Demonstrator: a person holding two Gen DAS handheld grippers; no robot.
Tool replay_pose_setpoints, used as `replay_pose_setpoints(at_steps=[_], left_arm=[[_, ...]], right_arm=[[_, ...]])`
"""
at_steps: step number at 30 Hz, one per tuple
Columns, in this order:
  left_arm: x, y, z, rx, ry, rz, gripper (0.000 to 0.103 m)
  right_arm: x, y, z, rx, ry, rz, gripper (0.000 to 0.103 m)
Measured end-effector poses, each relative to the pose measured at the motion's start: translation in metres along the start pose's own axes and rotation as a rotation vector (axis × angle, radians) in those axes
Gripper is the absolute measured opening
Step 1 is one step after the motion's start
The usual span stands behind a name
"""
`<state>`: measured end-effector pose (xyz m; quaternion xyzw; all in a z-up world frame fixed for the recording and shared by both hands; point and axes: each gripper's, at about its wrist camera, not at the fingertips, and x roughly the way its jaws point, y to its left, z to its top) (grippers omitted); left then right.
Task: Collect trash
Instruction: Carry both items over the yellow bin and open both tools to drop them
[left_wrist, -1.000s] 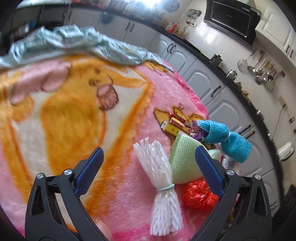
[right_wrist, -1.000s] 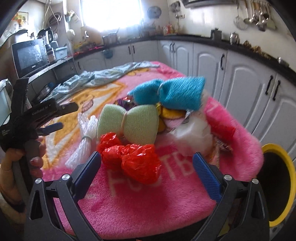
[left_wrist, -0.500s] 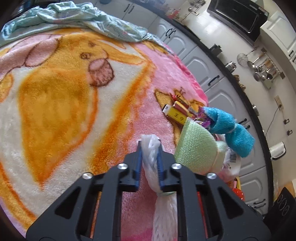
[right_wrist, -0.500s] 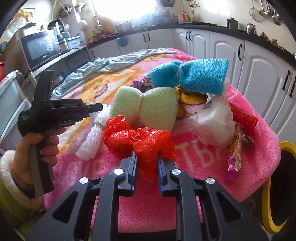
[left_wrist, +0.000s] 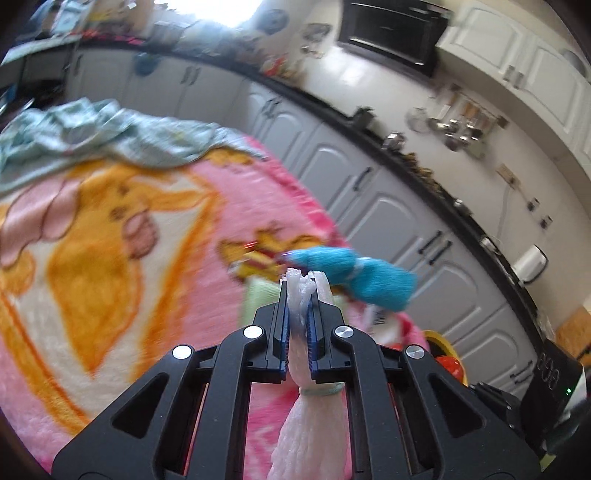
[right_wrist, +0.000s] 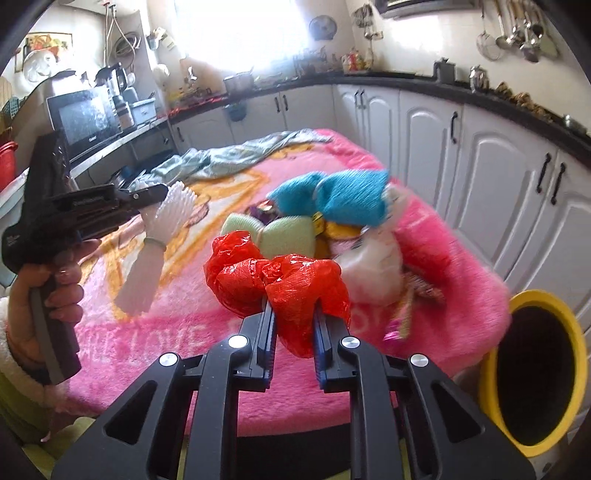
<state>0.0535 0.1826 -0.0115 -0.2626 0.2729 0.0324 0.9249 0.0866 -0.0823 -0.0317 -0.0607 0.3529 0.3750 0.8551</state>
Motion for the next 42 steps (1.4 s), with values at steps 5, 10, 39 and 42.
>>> replay_pose_setpoints(at_steps=[5, 10, 39, 42], left_arm=[[0.008, -0.049, 0.008, 0.081, -0.01, -0.065, 0.004], [0.023, -0.098, 0.01, 0.143, -0.003, -0.134, 0.004], [0.139, -0.308, -0.048, 0.337, 0.109, -0.404, 0.004], [0.156, -0.321, -0.06, 0.344, 0.133, -0.426, 0.004]], right_arm=[[-0.029, -0.019, 0.009, 0.009, -0.06, -0.065, 0.016], [-0.054, -0.039, 0.01, 0.012, -0.111, -0.137, 0.016], [-0.143, -0.205, -0.047, 0.276, -0.163, -0.452, 0.016], [-0.143, -0.221, -0.06, 0.326, -0.14, -0.474, 0.016]])
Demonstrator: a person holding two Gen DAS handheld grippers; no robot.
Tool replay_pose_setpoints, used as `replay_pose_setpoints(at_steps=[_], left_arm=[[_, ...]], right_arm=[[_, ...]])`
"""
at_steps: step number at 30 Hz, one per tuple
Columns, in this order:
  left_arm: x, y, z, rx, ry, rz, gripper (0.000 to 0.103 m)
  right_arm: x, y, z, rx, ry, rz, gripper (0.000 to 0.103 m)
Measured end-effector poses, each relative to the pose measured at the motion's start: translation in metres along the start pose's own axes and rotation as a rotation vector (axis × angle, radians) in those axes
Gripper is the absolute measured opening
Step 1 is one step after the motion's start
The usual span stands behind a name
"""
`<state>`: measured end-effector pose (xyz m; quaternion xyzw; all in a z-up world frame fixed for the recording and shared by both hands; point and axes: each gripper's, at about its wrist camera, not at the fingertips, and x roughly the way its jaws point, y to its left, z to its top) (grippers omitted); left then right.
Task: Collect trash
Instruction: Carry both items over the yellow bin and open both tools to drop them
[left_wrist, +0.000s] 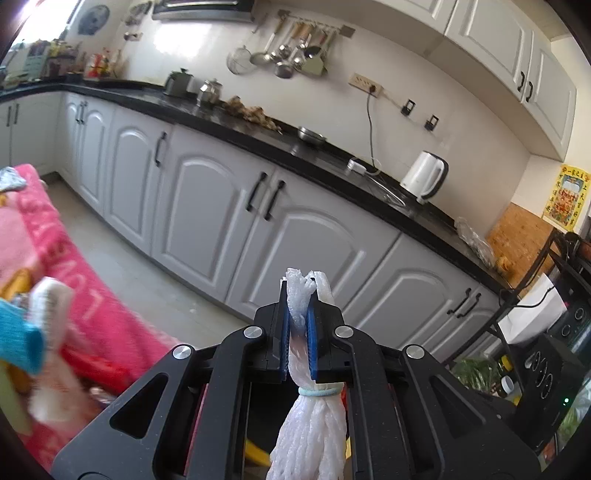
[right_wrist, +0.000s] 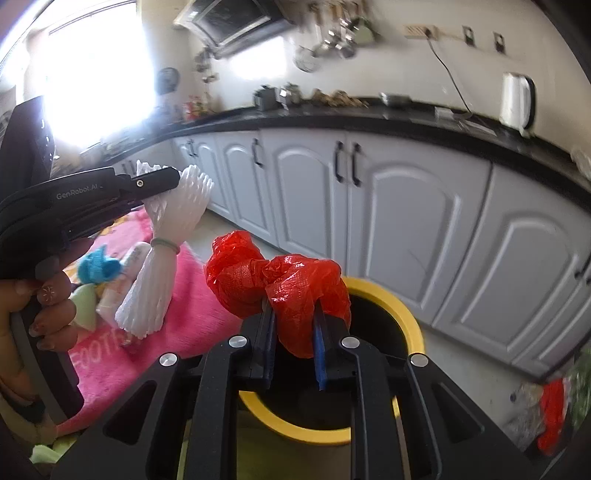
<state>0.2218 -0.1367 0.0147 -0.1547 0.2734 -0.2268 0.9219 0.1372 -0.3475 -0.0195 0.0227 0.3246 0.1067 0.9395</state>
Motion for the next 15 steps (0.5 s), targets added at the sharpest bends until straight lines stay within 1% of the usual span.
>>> replay_pose_setpoints(at_steps=[4, 8, 11, 13, 14, 15], left_arm=[[0.027, -0.007, -0.011, 0.001, 0.041, -0.024, 0.004], [0.049, -0.009, -0.019, 0.002, 0.076, -0.025, 0.004], [0.061, -0.008, -0.025, 0.003, 0.106, -0.023, 0.004], [0.067, -0.007, -0.028, 0.003, 0.123, -0.017, 0.004], [0.069, -0.005, -0.03, -0.001, 0.129, -0.008, 0.007], [0.071, -0.003, -0.031, -0.009, 0.136, -0.007, 0.014]], right_arm=[[0.014, -0.021, -0.01, 0.039, 0.046, -0.036, 0.016], [0.026, -0.032, -0.023, 0.067, 0.089, -0.056, 0.016], [0.035, -0.039, -0.028, 0.093, 0.109, -0.062, 0.019], [0.038, -0.04, -0.03, 0.105, 0.119, -0.073, 0.027], [0.04, -0.041, -0.031, 0.108, 0.122, -0.078, 0.035], [0.042, -0.043, -0.03, 0.111, 0.123, -0.084, 0.045]])
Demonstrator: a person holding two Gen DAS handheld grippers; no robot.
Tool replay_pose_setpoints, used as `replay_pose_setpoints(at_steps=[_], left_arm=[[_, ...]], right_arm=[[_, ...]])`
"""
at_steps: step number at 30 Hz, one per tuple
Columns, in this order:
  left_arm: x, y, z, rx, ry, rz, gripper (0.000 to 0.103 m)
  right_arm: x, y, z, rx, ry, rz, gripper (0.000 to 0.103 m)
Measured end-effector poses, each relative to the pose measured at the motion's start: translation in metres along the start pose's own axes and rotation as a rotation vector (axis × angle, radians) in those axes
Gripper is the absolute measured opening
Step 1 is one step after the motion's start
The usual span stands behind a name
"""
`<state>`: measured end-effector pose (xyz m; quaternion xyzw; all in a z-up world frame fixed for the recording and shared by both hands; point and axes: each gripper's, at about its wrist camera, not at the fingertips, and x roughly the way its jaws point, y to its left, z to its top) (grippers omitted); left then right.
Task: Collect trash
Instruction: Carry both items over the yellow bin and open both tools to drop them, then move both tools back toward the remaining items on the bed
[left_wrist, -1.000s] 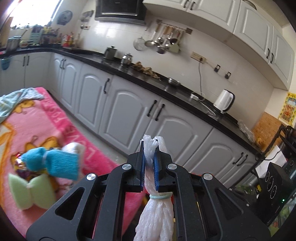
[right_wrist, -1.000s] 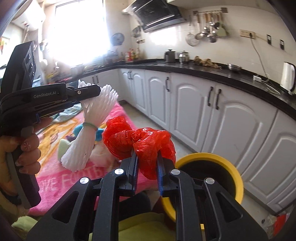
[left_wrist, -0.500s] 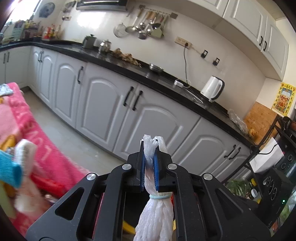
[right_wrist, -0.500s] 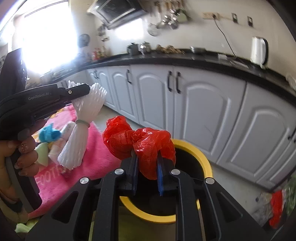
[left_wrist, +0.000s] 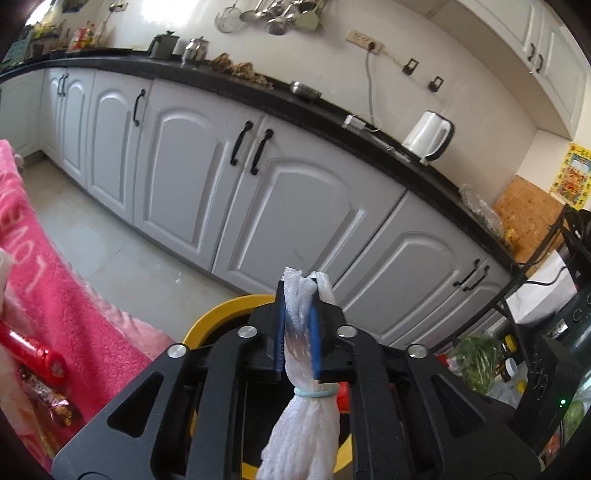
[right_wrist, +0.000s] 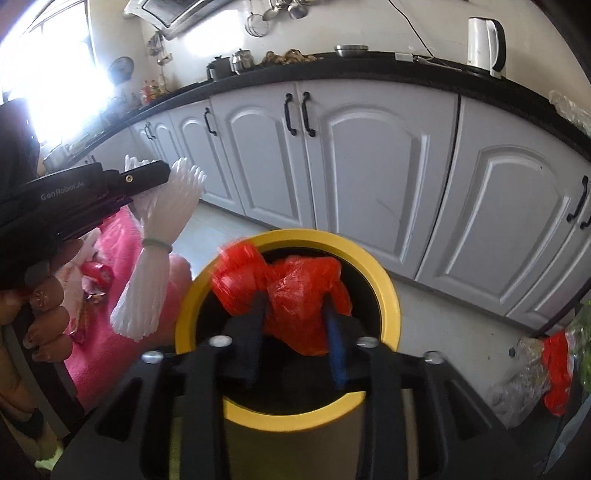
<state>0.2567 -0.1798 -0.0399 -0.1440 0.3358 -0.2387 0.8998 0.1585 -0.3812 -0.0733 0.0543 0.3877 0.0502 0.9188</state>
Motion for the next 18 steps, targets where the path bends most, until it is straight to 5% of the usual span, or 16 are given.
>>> replay_pose_setpoints(at_steps=[14, 18], left_arm=[[-0.058, 0.046, 0.004, -0.051, -0.069, 0.103, 0.08], [-0.09, 0.062, 0.007, -0.06, -0.115, 0.156, 0.088]], right_arm=[[-0.032, 0.027, 0.011, -0.042, -0.133, 0.016, 0.061], [-0.048, 0.052, 0.014, -0.084, -0.181, 0.065, 0.069]])
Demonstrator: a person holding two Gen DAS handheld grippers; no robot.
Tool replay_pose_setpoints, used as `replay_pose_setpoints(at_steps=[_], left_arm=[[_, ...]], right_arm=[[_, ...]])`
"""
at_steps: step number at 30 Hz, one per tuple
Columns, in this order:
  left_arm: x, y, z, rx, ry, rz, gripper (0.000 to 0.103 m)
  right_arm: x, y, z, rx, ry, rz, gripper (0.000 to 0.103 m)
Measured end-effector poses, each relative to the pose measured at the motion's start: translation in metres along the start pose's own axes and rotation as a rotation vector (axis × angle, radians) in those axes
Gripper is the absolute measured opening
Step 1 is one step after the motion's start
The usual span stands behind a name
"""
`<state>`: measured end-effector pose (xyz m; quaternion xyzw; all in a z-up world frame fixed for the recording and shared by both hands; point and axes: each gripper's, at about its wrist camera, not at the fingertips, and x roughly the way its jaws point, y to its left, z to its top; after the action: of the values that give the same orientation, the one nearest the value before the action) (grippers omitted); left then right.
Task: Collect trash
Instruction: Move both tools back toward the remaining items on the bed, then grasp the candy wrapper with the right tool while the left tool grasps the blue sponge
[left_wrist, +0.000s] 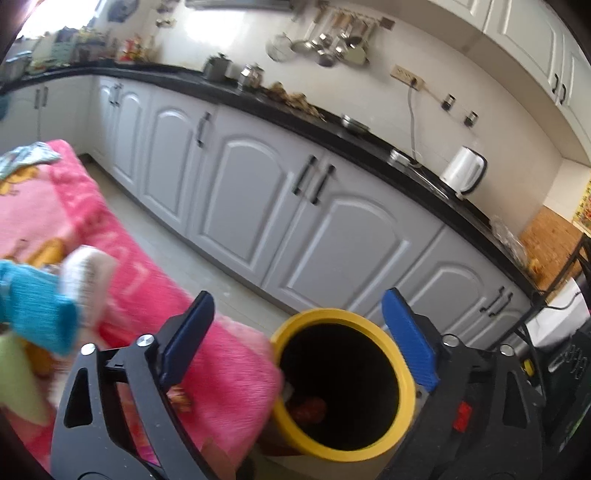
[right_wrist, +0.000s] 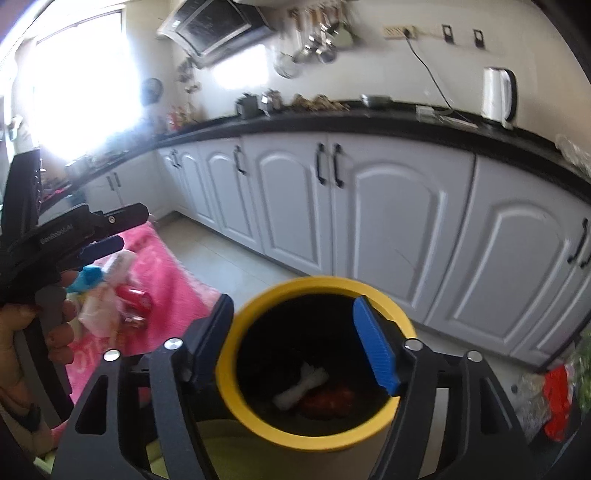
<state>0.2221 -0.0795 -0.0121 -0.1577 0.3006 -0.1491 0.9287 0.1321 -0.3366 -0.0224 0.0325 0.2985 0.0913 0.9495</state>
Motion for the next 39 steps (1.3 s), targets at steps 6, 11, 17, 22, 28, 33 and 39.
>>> replay_pose_setpoints(at_steps=[6, 11, 17, 22, 28, 33, 39], left_arm=[[-0.041, 0.031, 0.009, -0.038, -0.068, 0.06, 0.092], [-0.066, 0.053, 0.009, -0.049, -0.105, 0.115, 0.092], [-0.09, 0.072, 0.007, -0.043, -0.137, 0.176, 0.092], [-0.102, 0.088, 0.003, -0.035, -0.139, 0.231, 0.092], [-0.111, 0.111, -0.004, -0.049, -0.108, 0.298, 0.092], [-0.111, 0.131, -0.01, -0.054, -0.067, 0.338, 0.092], [-0.09, 0.133, -0.014, -0.004, -0.001, 0.334, 0.092]], right_arm=[[-0.013, 0.039, 0.009, -0.05, -0.041, 0.079, 0.076], [-0.013, 0.071, 0.011, -0.109, -0.04, 0.128, 0.078], [-0.008, 0.107, 0.009, -0.175, -0.025, 0.178, 0.081], [-0.001, 0.137, 0.004, -0.214, -0.004, 0.222, 0.083], [0.019, 0.167, -0.003, -0.245, 0.054, 0.266, 0.083], [0.045, 0.187, -0.019, -0.27, 0.134, 0.284, 0.083], [0.079, 0.201, -0.039, -0.279, 0.215, 0.295, 0.077]])
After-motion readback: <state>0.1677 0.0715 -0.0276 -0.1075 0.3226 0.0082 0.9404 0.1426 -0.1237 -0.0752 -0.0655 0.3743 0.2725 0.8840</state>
